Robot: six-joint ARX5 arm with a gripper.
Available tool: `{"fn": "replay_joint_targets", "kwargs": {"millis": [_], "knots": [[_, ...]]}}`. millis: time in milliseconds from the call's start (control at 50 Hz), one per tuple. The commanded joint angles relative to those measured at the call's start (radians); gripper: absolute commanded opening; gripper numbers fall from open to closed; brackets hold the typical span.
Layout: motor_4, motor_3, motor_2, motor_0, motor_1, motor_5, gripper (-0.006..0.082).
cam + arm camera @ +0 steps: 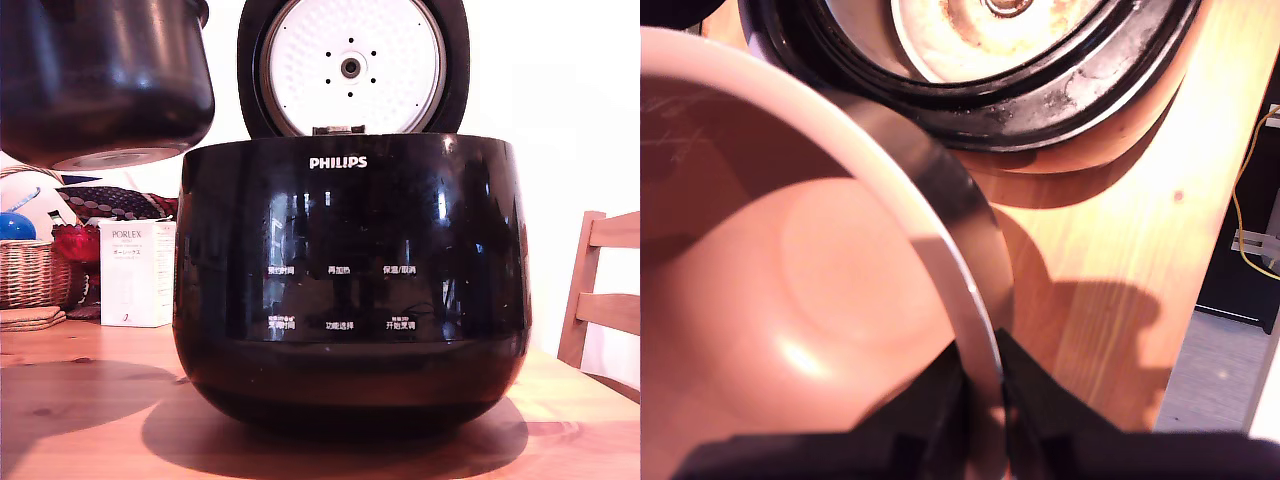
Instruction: Place the pot you are holding inside the rice cooker
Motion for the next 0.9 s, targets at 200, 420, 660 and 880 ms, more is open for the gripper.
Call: {"fn": "replay_joint_targets", "kwargs": {"millis": [200,420,660,880], "knots": [[-0.065,0.023,0.036,0.000,-0.021,-0.004,-0.0024],[-0.065,0.023,0.037,0.000,-0.021,-0.003,-0.0024],[-0.039,0.026,0.037,-0.001,-0.021,-0.004,-0.0024],[0.008,0.066,0.039,-0.027,-0.021,-0.004,-0.0024]]}}
